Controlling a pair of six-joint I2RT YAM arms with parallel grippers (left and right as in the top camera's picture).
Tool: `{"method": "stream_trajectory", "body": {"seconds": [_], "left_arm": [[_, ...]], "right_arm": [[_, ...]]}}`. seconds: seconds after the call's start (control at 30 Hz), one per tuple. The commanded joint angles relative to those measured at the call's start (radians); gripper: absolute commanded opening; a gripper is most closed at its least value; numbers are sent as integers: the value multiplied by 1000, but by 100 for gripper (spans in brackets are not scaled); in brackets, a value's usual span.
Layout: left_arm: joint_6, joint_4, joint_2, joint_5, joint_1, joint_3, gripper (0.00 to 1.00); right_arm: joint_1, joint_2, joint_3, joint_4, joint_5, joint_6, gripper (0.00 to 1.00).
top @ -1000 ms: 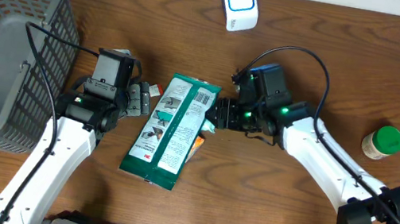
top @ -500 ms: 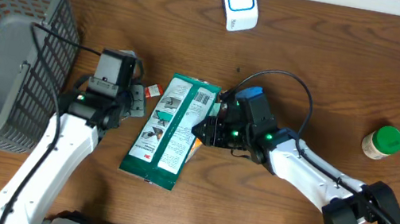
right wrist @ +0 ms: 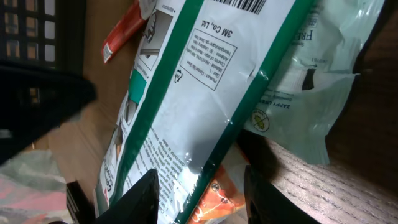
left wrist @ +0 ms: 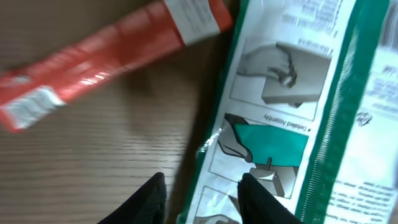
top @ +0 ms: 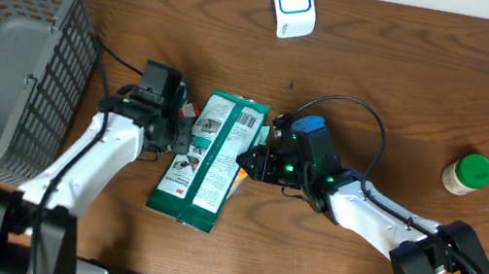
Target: Scan the item barcode
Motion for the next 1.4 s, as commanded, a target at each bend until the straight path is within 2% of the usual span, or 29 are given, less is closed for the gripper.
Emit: {"method": "stream_trajectory", "body": {"seconds": [0.0, 0.07, 0.23, 0.43, 0.53, 0.63, 0.67, 1.03, 1.27, 1.37], "left_arm": [[29, -2, 40, 47, -3, 3, 35], [29, -3, 47, 47, -3, 3, 31], [29, -3, 48, 47, -3, 2, 31], [29, -2, 48, 47, -3, -3, 31], [29, -3, 48, 47, -3, -8, 31], [29, 4, 48, 47, -3, -18, 31], [29, 6, 48, 47, -3, -23, 31], [29, 31, 48, 47, -3, -33, 31], [29, 31, 48, 47, -3, -34, 30], [29, 31, 48, 47, -3, -34, 30]], "right_arm": [[7, 1, -18, 3, 3, 9, 39], [7, 3, -18, 3, 3, 8, 39], [7, 27, -18, 18, 3, 8, 38], [19, 93, -18, 121, -21, 8, 41], [21, 102, -18, 158, -58, 8, 36], [24, 102, -18, 203, -100, -4, 24], [24, 102, -18, 216, -111, -15, 23], [28, 102, -18, 273, -132, -21, 25], [82, 103, -18, 279, -33, 2, 18], [109, 103, -18, 309, -19, 7, 19]]}}
